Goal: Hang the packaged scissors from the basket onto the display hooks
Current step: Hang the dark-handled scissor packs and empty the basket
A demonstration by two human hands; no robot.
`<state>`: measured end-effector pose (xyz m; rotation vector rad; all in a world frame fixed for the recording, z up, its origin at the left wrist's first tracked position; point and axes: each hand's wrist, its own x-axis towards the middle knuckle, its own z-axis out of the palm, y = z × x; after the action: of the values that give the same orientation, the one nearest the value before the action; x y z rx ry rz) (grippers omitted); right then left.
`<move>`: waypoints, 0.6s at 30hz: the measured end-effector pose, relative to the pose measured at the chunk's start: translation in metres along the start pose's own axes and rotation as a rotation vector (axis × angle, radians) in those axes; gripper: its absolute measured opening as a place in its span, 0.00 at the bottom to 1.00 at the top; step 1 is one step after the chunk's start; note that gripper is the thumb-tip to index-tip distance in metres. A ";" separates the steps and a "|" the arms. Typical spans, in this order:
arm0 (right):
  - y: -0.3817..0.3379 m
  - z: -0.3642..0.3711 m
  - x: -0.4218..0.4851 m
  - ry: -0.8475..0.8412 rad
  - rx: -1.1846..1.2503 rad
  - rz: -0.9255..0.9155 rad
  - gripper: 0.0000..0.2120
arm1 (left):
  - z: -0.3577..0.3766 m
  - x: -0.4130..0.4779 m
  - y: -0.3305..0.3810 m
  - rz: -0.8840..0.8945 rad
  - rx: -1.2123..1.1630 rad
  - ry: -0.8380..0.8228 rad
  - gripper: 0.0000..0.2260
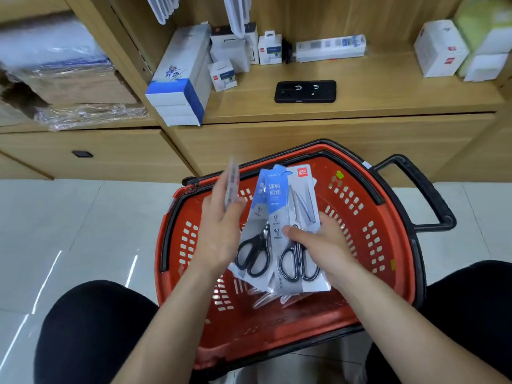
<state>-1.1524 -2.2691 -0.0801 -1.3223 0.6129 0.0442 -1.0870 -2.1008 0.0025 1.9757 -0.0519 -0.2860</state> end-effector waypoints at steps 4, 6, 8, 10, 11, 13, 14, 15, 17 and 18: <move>-0.003 0.006 -0.002 -0.001 0.054 -0.027 0.13 | 0.025 -0.008 -0.009 -0.059 0.489 -0.113 0.37; -0.003 0.005 -0.003 -0.004 0.045 -0.044 0.12 | 0.028 -0.008 -0.012 -0.083 0.499 -0.161 0.42; -0.004 0.003 -0.004 -0.014 0.057 -0.046 0.14 | 0.023 -0.004 -0.013 -0.130 0.344 -0.196 0.39; -0.006 0.002 -0.004 -0.023 0.066 -0.048 0.15 | 0.015 -0.001 -0.016 -0.157 0.230 -0.214 0.30; -0.007 0.002 -0.004 -0.027 0.067 -0.050 0.16 | 0.012 0.000 -0.018 -0.143 0.242 -0.214 0.28; -0.009 0.003 -0.004 -0.033 0.075 -0.059 0.16 | 0.008 -0.002 -0.017 -0.114 0.315 -0.199 0.31; -0.009 0.004 -0.004 -0.036 0.080 -0.061 0.16 | 0.006 -0.001 -0.020 -0.106 0.327 -0.168 0.34; -0.009 0.004 -0.004 -0.038 0.083 -0.059 0.16 | 0.004 -0.001 -0.024 -0.101 0.331 -0.134 0.37; -0.010 0.005 -0.006 -0.051 0.091 -0.047 0.16 | 0.002 0.001 -0.026 -0.083 0.342 -0.054 0.45; -0.010 0.005 -0.007 -0.058 0.095 -0.041 0.14 | 0.001 0.003 -0.030 -0.083 0.333 -0.032 0.45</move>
<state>-1.1523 -2.2654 -0.0674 -1.2371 0.5322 0.0194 -1.0875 -2.0899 -0.0252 2.3073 -0.0406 -0.3826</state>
